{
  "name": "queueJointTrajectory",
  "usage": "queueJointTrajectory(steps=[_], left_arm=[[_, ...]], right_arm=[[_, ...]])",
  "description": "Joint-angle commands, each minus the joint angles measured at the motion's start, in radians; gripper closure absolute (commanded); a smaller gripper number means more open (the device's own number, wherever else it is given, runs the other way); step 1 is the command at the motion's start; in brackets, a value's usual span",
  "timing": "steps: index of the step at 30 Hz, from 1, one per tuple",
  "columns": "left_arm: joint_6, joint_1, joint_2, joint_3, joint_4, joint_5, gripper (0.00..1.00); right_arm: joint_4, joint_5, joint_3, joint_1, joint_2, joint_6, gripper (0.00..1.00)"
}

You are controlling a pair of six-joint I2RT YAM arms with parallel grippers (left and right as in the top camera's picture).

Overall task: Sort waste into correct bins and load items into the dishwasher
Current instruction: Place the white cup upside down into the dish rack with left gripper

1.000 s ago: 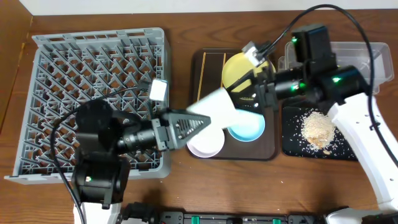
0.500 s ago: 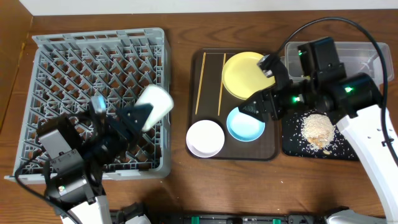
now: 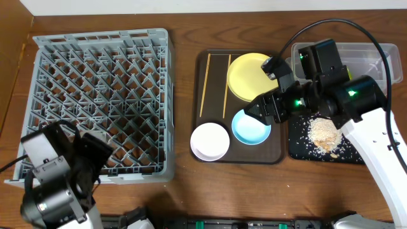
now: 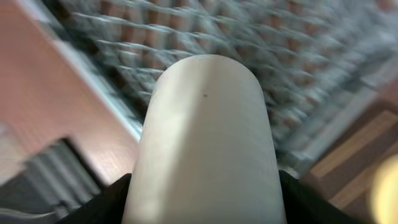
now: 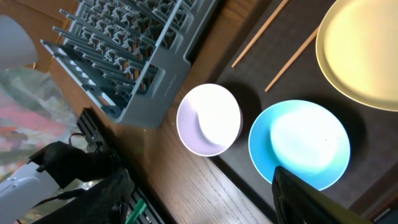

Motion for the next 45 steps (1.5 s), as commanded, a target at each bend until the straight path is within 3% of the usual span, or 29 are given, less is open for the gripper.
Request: queueJointTrajectory(steps=[1,8,14,23,26,29,33,36,42,45], left_arm=[[-0.043,0.007,0.061,-0.033,0.004,-0.168,0.62],[-0.043,0.008,0.237,-0.067,0.038,-0.224,0.62],[-0.043,0.01,0.36,-0.067,0.108,-0.185,0.61],[-0.043,0.029,0.468,-0.067,0.108,-0.164,0.49],[-0.05,0.063,0.468,-0.067,0.106,-0.163,0.42],[-0.05,0.1,0.468,-0.067,0.102,-0.126,0.25],[-0.045,0.116,0.468,-0.067,0.103,-0.073,0.11],[-0.04,0.115,0.468,-0.067,0.102,-0.067,0.1],[0.09,0.114,0.425,-0.012,0.074,0.121,0.12],[0.237,0.093,0.352,0.015,0.069,0.32,0.15]], right_arm=[[-0.009,0.005,0.003,0.006,-0.01,-0.012,0.3],[-0.014,0.005,0.003,0.018,-0.01,-0.012,0.3],[-0.037,0.007,0.003,0.031,-0.01,-0.021,0.3],[-0.042,0.006,0.003,0.033,-0.01,-0.021,0.3],[-0.047,0.006,0.003,0.033,-0.01,-0.021,0.3],[-0.051,0.01,0.003,0.033,-0.01,-0.027,0.3],[-0.052,0.01,0.003,0.033,-0.01,-0.028,0.3],[-0.055,0.01,0.003,0.033,-0.01,-0.027,0.3],[-0.054,0.018,0.003,0.033,-0.01,-0.035,0.29],[-0.042,0.029,0.003,0.033,-0.01,-0.034,0.29]])
